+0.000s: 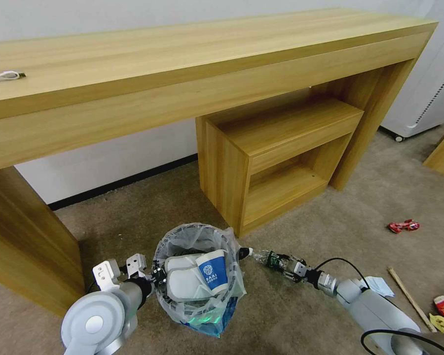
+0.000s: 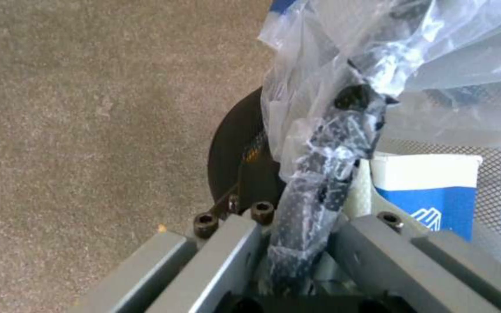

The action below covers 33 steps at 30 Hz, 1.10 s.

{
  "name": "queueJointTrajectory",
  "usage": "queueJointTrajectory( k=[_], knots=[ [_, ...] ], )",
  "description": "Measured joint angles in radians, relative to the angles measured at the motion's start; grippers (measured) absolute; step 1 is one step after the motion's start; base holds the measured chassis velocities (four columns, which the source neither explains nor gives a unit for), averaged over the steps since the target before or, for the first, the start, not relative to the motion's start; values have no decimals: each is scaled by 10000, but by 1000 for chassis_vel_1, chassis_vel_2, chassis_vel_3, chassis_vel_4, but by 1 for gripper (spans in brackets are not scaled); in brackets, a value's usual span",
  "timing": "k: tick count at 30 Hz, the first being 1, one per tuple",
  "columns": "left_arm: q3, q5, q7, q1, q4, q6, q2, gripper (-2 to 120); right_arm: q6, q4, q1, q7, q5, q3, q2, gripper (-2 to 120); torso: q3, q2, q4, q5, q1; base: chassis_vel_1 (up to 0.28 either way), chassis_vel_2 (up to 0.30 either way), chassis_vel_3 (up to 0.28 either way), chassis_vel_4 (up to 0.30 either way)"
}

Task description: Pick up the trash bin and place the garbage on the floor into it.

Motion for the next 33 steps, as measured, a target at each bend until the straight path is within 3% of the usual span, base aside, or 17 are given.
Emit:
queueJointTrajectory(
  k=[8, 21, 31, 33],
  knots=[
    [30, -5, -23, -1, -5, -2, -38, 0, 4, 66, -31, 24, -15, -4, -56, 15, 0, 0, 0, 0, 0, 0, 0, 0, 0],
    [21, 36, -15, -30, 240, -2, 11, 0, 3, 569, -270, 67, 280, 37, -566, 10, 1, 0, 1, 1, 0, 0, 0, 0, 0],
    [74, -7, -62, -40, 400, 50, 395, 0, 2, 2496, -1154, 25, 1274, 234, -1824, 9, 1, 0, 1, 0, 0, 0, 0, 0, 0],
    [128, -7, -63, -53, 445, 61, 567, 0, -11, 3446, -1641, 96, 1532, 542, -2355, 9, 1, 0, 0, 1, 0, 0, 0, 0, 0]
  ],
)
